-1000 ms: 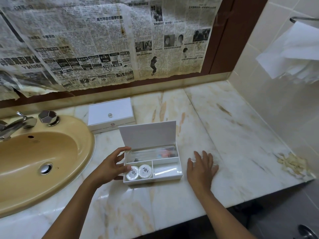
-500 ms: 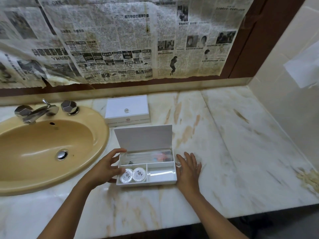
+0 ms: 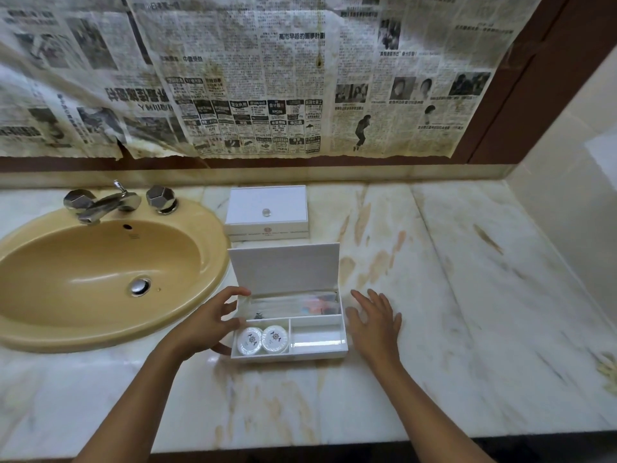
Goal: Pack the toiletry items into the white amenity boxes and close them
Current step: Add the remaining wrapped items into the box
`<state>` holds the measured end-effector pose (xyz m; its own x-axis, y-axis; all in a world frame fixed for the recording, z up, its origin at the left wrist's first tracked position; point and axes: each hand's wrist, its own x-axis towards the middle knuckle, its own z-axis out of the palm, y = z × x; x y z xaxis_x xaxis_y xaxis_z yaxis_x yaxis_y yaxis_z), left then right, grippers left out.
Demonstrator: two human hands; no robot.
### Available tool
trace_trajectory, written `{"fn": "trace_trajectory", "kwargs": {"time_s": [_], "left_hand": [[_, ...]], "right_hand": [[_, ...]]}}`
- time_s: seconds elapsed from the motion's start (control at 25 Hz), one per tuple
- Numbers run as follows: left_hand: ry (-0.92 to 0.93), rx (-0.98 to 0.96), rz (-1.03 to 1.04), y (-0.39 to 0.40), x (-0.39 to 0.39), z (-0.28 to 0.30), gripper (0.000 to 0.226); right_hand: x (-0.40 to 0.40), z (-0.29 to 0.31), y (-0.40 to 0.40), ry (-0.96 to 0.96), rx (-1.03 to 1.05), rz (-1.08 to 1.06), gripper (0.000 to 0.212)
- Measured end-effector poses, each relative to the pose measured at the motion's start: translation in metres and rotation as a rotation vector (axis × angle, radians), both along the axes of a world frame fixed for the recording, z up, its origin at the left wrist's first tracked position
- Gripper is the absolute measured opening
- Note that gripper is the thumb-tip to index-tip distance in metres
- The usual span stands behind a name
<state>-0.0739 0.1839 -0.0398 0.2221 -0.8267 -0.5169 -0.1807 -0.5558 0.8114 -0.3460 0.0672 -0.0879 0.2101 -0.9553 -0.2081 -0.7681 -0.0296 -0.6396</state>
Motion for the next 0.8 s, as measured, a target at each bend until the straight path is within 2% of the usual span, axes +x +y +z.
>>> {"fn": "trace_trajectory", "kwargs": {"time_s": [0.28,0.56,0.68,0.8], "left_hand": [[0.036,0.001,-0.003,-0.002,0.003,-0.001,0.044],[0.075,-0.003,0.026,0.001,0.003,0.002,0.043],[0.083,-0.003,0.030,0.001,0.003,0.002,0.043],[0.092,-0.001,0.037,0.001,0.003,0.003,0.043]], "right_hand": [[-0.007,-0.004,-0.003,0.101,-0.119,0.047,0.033],[-0.005,-0.012,-0.005,0.193,-0.343,0.056,0.015],[-0.001,-0.005,-0.007,0.152,-0.422,0.037,0.011],[0.004,0.010,-0.007,0.002,-0.497,0.013,0.014]]}}
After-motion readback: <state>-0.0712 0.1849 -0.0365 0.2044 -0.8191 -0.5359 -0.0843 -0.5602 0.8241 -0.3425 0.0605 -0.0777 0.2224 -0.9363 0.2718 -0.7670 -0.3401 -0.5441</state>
